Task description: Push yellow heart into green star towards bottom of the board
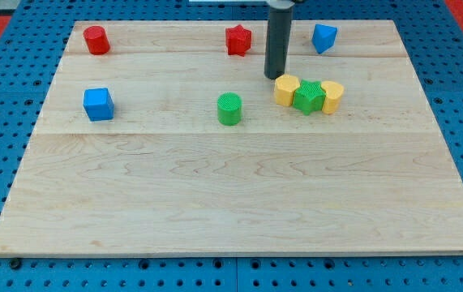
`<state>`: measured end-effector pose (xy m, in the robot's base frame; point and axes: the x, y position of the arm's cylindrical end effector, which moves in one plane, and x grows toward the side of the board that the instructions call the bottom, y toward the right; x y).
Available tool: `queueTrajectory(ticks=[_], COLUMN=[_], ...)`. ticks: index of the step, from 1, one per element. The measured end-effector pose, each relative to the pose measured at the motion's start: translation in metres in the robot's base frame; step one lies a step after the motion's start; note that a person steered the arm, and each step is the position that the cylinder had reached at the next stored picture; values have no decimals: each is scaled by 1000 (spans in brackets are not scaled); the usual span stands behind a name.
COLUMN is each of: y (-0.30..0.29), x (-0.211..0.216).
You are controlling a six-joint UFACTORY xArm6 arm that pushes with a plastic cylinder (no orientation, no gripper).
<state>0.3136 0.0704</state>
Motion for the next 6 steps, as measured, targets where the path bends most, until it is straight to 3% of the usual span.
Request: queueTrajectory(ticks=[1,2,4,6], y=[18,44,72,86], x=[29,91,17,115])
